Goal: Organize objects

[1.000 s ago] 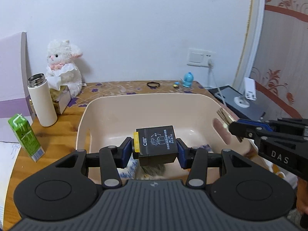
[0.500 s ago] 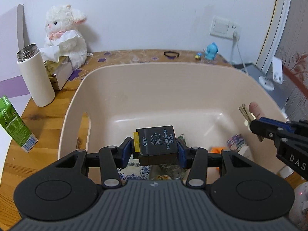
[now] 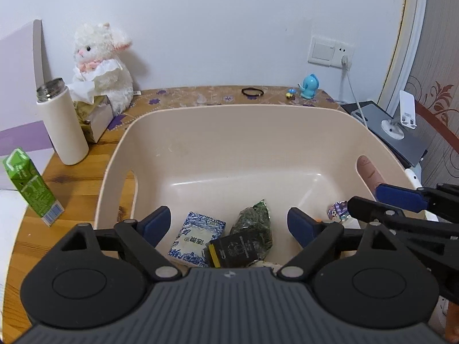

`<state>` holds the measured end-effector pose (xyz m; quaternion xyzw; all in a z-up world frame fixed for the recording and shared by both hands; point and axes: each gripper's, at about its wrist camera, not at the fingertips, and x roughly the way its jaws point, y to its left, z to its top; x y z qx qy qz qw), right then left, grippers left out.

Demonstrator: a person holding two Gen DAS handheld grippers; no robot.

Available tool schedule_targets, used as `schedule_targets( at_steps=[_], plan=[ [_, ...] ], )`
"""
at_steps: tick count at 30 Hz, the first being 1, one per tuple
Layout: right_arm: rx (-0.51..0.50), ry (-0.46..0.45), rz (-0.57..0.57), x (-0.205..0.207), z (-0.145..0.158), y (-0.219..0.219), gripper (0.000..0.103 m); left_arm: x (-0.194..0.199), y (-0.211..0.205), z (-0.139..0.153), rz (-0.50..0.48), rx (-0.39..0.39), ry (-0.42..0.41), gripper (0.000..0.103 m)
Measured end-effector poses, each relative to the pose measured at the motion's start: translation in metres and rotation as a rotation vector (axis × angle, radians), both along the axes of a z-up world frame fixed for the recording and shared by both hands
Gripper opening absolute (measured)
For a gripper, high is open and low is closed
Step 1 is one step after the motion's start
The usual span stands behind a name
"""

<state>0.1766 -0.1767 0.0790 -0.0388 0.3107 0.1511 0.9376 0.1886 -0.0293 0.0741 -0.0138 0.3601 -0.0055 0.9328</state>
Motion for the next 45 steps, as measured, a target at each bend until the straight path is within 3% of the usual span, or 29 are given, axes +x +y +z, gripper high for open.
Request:
schedule_targets(
  at_steps=[2,11,19,24,28,36,45],
  plan=[
    [0.005,-0.002,-0.010,-0.006,0.003,-0.002,0.059,-0.006,-0.001,0.004,0.002,0.015,-0.005,0.089],
    [0.026,0.008,-0.027,-0.039,0.014,-0.015,0.063,-0.041,-0.003,0.015,-0.006,0.024,-0.032,0.089],
    [-0.006,-0.027,-0.018,-0.071,0.022,-0.019,0.066,-0.073,-0.003,0.021,0.014,0.021,-0.049,0.090],
    [0.023,-0.012,-0.015,-0.086,0.020,-0.024,0.066,-0.097,-0.010,0.023,0.009,0.052,-0.057,0.092],
    [0.050,0.002,-0.021,-0.102,0.015,-0.030,0.066,-0.118,-0.013,0.022,-0.011,0.029,-0.055,0.094],
    [0.039,-0.010,-0.033,-0.129,0.012,-0.037,0.067,-0.147,-0.020,0.013,-0.002,0.064,-0.047,0.095],
    [0.057,-0.037,-0.035,-0.154,0.015,-0.044,0.068,-0.176,-0.012,0.008,0.022,0.026,-0.032,0.095]
  ],
)
